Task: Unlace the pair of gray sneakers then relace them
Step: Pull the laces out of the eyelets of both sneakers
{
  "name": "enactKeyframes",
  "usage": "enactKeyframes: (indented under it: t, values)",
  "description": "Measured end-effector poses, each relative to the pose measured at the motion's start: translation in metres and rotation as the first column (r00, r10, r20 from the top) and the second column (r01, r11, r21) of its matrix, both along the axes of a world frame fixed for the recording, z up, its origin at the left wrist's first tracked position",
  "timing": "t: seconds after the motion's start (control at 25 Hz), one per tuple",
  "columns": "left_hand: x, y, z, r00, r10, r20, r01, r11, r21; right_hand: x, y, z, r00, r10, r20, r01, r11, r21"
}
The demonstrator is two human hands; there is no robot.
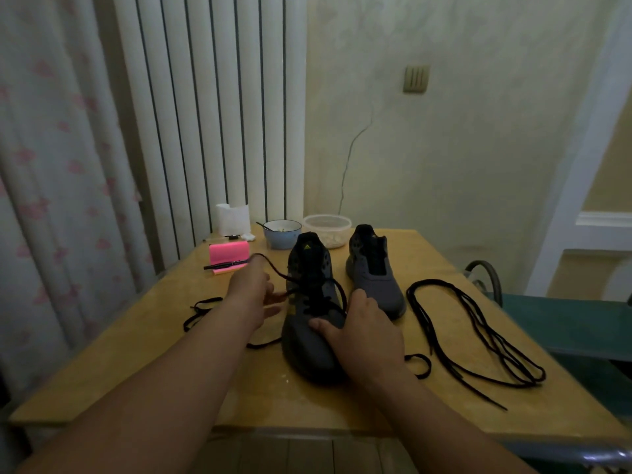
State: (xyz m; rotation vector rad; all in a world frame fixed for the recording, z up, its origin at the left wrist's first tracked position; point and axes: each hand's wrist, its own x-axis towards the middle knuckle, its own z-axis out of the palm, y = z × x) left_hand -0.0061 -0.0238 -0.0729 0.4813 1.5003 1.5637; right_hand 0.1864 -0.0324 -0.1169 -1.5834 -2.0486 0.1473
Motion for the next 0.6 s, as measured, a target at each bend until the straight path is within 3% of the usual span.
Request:
enactKeyframes:
  t: [0.04,0.08,0.16,0.24,0.28,0.32,0.4,0.52,0.6]
  values:
    - [-0.001,0.001,-0.003,0.968,-0.09,-0.234,0.07,0.993,-0.093,-0.001,0.001,0.002,1.0,0.001,0.0,-0.001,1.0,0.01]
    - [-0.002,0.0,-0.007,0.866,-0.184,-0.465,0.114,0.978,-0.176,-0.003,0.003,0.002,1.0,0.003,-0.006,-0.003,1.0,0.006]
    - [-0.005,-0.003,-0.014,0.548,-0.234,-0.803,0.105,0.972,-0.211,-0.005,0.003,0.001,0.999,0.007,-0.035,-0.008,1.0,-0.022]
    - [-0.005,-0.005,-0.018,0.216,-0.065,-0.974,0.111,0.993,-0.042,-0.007,0.0,-0.003,0.999,0.001,-0.046,-0.003,0.999,-0.041]
    - [-0.002,-0.005,-0.018,0.109,-0.005,-0.994,0.176,0.984,0.014,-0.007,-0.002,-0.006,0.999,-0.004,-0.049,0.002,0.999,-0.049]
    - [0.002,-0.004,-0.018,0.059,0.02,-0.998,0.249,0.968,0.034,-0.007,-0.003,-0.008,0.998,-0.011,-0.054,0.008,0.998,-0.058]
    - [0.008,0.0,-0.013,0.069,-0.067,-0.995,0.336,0.941,-0.04,-0.007,-0.005,-0.009,0.997,-0.017,-0.069,0.012,0.997,-0.074]
    - [0.012,0.007,-0.001,0.004,-0.262,-0.965,0.311,0.918,-0.248,-0.01,-0.005,-0.009,0.998,-0.015,-0.064,0.009,0.996,-0.091]
    - [0.013,0.01,0.007,0.009,-0.335,-0.942,0.298,0.9,-0.317,-0.01,-0.007,-0.01,0.998,-0.021,-0.056,0.016,0.996,-0.088]
